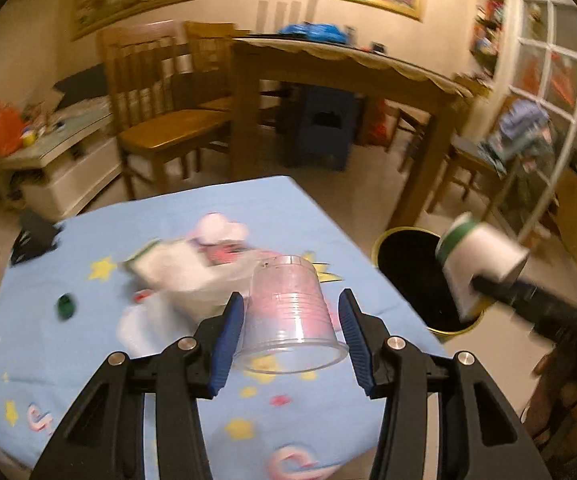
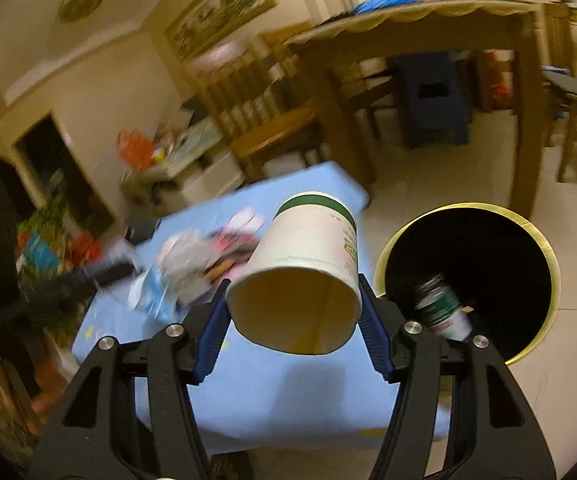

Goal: Collect trash
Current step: 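Drop the clear cup and paper cup into the black bin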

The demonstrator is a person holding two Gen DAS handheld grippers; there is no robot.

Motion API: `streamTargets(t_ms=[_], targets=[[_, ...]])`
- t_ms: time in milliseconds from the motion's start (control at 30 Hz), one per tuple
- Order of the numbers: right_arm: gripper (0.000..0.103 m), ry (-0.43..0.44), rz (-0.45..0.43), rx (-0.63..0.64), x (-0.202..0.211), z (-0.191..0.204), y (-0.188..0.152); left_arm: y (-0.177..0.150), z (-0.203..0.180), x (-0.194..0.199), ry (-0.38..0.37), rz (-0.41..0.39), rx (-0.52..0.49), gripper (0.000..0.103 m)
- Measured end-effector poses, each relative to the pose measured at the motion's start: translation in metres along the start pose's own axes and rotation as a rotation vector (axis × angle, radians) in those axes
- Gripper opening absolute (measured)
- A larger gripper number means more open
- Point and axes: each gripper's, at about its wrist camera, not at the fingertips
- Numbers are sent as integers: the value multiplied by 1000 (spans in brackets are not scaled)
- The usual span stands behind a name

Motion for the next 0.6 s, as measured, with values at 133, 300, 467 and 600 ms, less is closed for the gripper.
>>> streamTargets(t_ms=[133,300,467,600], targets=[[60,-113,-62,-89,17,-57,11,11,-34,-37,-45,39,-48,47],[60,-174,-58,-242,19,-121,15,23,-80,-92,-77,89,-120,47],[60,-202,-80,-274,26,-148,21,32,-116,-138,-114,129,-152,48],[60,-218,-74,-276,24,-160,20,30,-134,-162,-119,154,-166,62]])
Point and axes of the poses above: each gripper's, at about its wrist camera, not at the fingertips, and x roughly against the way its jaws point, z to its left, y to its top, and after that the axes turned 9 degrees about -y, right-handed
